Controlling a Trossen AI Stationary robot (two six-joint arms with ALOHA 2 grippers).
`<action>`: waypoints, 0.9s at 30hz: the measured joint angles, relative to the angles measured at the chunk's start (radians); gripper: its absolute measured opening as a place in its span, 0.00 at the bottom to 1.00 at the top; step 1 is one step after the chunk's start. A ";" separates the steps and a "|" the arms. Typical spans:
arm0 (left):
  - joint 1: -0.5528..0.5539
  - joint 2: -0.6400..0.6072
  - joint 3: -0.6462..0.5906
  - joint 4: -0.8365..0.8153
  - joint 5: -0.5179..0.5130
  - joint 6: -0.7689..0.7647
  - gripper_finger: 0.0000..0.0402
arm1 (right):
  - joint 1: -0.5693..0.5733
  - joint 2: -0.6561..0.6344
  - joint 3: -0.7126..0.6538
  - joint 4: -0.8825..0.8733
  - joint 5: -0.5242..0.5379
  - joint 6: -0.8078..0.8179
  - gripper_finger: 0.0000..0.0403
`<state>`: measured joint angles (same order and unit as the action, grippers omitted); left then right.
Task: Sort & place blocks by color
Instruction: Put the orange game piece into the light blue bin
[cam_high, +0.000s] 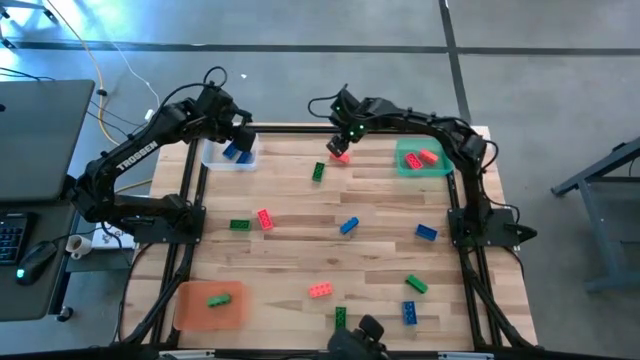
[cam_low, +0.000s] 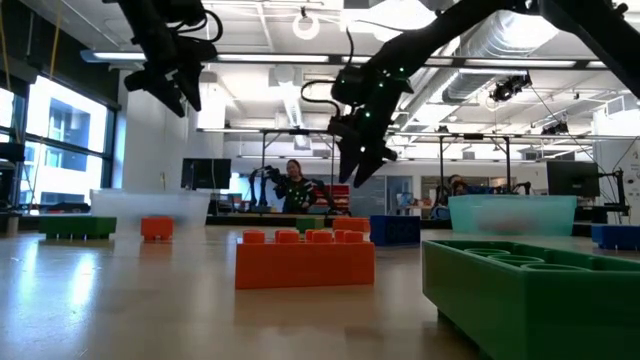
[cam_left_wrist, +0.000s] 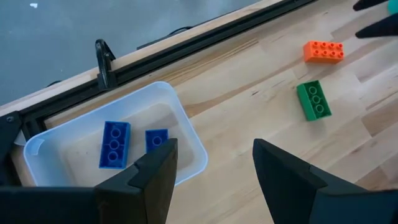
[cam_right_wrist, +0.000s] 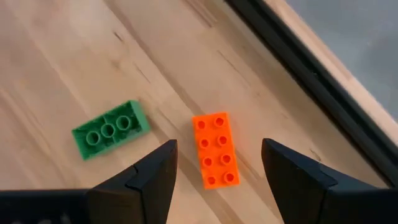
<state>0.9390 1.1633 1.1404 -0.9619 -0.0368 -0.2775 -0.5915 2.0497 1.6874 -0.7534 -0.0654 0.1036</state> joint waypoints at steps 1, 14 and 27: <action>0.000 0.000 0.000 0.000 0.000 0.000 0.49 | 0.000 0.004 0.000 -0.009 0.000 0.000 0.55; 0.000 0.002 0.000 0.029 -0.001 0.001 0.49 | 0.021 0.059 -0.002 -0.020 -0.011 -0.033 0.55; 0.000 0.002 0.000 0.032 -0.001 0.012 0.49 | 0.035 0.148 -0.002 -0.021 0.073 -0.045 0.55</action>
<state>0.9390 1.1648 1.1404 -0.9302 -0.0376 -0.2651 -0.5566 2.1982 1.6855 -0.7740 0.0078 0.0589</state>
